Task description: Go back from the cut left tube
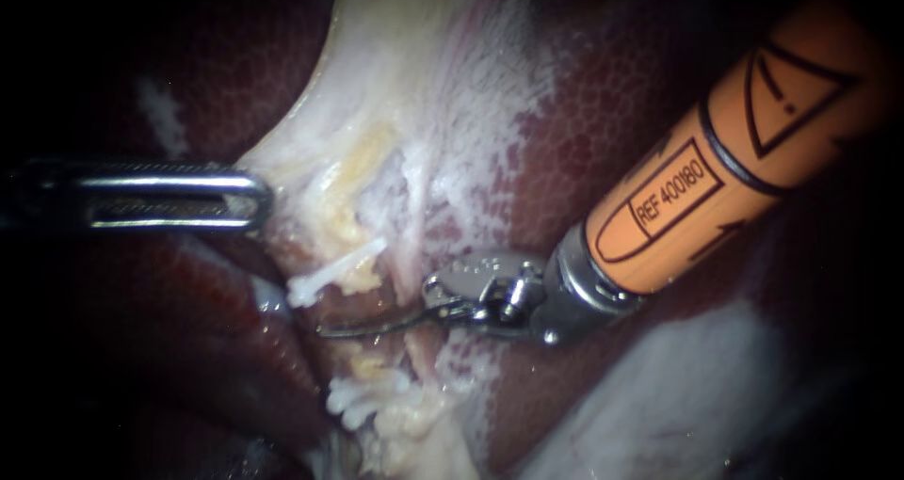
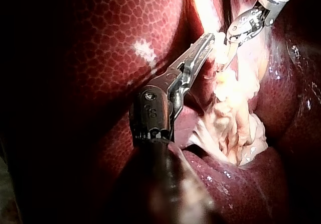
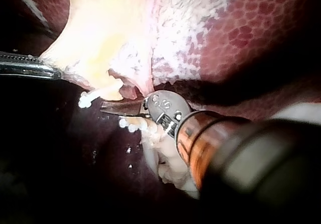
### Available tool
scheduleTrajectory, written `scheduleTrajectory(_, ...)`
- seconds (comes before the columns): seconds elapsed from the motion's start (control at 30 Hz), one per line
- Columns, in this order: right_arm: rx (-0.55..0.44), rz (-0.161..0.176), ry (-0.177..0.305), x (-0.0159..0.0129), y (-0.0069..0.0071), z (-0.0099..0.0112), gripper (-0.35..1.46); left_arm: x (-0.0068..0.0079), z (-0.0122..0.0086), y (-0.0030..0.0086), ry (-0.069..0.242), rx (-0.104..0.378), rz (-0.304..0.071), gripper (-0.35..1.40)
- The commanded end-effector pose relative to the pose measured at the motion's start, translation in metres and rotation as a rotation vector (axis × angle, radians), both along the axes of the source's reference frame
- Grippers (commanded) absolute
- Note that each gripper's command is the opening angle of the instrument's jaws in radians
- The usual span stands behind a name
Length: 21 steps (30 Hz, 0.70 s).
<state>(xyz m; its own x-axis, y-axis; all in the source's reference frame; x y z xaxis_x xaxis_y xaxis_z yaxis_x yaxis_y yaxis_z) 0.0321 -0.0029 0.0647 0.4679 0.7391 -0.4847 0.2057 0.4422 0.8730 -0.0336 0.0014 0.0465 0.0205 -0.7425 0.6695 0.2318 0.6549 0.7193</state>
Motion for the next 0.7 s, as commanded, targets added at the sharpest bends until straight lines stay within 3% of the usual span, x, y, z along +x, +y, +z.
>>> scheduleTrajectory(0.03, 0.000, 0.000, 0.000, 0.0000, 0.0000, 0.0000, -0.35, 0.0000, 0.0000, 0.0000, 0.000, 0.000, 0.000, -0.35)
scheduleTrajectory(0.3, 0.000, -0.002, 0.001, -0.0003, 0.0000, 0.0000, -0.35, 0.0000, 0.0000, 0.0000, 0.000, 0.000, 0.000, -0.35)
scheduleTrajectory(0.37, 0.000, -0.002, 0.002, -0.0004, -0.0001, 0.0000, -0.21, 0.0000, 0.0000, 0.0000, 0.000, 0.000, 0.000, -0.35)
scheduleTrajectory(0.4, 0.000, -0.003, 0.002, -0.0005, -0.0001, 0.0000, -0.10, 0.0000, 0.0000, 0.0000, 0.000, 0.000, 0.000, -0.35)
scheduleTrajectory(0.43, 0.000, -0.003, 0.002, -0.0005, -0.0001, 0.0000, 0.14, 0.0000, 0.0000, 0.0000, 0.000, 0.000, 0.000, -0.35)
scheduleTrajectory(0.47, 0.000, -0.003, 0.002, -0.0005, -0.0001, 0.0000, 0.22, 0.0001, 0.0000, 0.0000, 0.000, 0.000, 0.000, -0.35)
scheduleTrajectory(0.7, 0.002, 0.000, 0.007, -0.0005, -0.0002, -0.0002, 0.51, 0.0001, 0.0000, 0.0000, 0.000, 0.000, 0.000, -0.35)
